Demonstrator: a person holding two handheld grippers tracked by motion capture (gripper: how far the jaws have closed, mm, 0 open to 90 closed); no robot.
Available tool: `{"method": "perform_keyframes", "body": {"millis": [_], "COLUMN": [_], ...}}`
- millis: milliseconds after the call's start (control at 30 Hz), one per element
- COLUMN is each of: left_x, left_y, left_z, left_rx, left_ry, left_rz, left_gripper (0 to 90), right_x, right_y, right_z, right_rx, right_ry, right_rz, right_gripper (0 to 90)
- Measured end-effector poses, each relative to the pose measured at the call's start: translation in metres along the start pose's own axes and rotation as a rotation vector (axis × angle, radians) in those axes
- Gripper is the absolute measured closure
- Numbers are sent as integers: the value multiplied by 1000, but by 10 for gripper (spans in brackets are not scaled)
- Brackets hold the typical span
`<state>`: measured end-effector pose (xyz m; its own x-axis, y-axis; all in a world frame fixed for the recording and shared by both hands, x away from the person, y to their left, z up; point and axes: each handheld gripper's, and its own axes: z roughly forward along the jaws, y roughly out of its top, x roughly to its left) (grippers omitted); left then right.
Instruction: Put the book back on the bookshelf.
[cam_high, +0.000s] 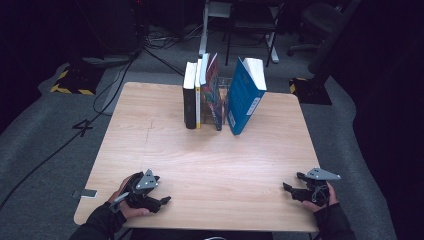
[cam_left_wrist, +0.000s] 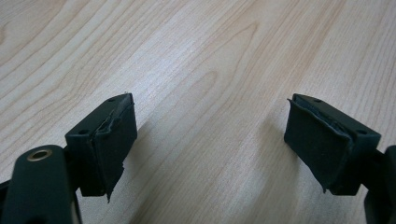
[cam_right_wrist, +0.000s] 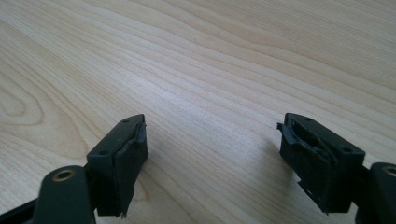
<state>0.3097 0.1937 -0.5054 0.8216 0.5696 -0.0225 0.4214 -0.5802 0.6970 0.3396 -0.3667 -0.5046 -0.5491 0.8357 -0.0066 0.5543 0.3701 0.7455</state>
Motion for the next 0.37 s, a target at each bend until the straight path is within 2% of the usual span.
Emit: {"method": "perform_keyframes", "body": {"millis": [367], "left_x": [1], "left_y": [0], "left_z": [0], "left_rx": [2], "left_ry": [-1], "left_rz": [1], "left_gripper": [169], "right_x": [0], "right_y": [0], "right_z": [0], "right_rx": [1], "right_ry": [-3], "right_rz": [1], "right_gripper": [229]}}
